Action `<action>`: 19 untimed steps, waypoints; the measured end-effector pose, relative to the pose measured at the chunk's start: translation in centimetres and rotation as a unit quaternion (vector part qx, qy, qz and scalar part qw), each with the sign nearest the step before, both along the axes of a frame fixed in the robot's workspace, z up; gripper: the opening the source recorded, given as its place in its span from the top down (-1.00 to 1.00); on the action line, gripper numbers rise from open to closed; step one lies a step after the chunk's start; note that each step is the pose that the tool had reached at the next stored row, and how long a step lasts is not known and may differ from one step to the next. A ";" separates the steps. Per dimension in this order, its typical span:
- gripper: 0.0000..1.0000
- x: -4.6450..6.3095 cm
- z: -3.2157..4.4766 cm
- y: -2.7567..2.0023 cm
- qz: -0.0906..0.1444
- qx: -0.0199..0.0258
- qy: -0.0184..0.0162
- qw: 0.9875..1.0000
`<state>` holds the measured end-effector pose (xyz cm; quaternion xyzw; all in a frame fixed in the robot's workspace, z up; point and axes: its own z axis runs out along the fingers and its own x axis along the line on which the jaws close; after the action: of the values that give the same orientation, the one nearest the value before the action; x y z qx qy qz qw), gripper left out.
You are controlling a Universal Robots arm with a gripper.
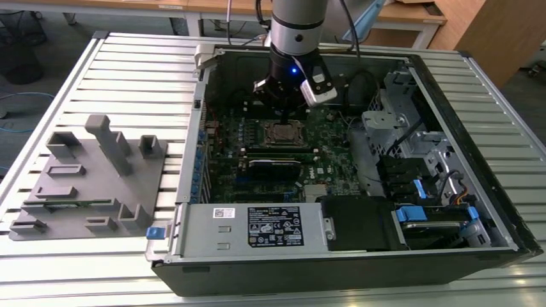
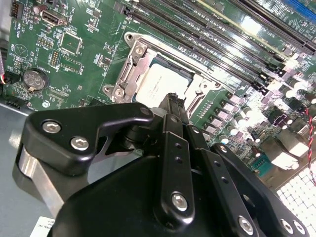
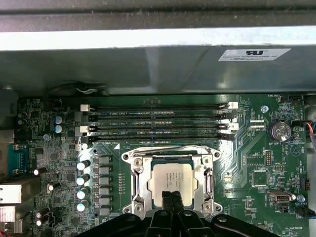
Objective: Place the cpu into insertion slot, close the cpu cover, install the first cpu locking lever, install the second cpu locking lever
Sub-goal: 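Install the second cpu locking lever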
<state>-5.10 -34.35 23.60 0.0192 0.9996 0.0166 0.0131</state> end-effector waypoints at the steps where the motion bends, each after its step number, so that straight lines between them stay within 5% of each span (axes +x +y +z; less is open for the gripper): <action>1: 0.80 0.0 0.00 0.00 0.000 0.000 0.000 1.000; 19: 0.80 0.0 0.39 -0.37 0.000 0.000 0.000 1.000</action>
<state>-5.10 -34.72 23.99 0.0192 0.9996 0.0167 0.0131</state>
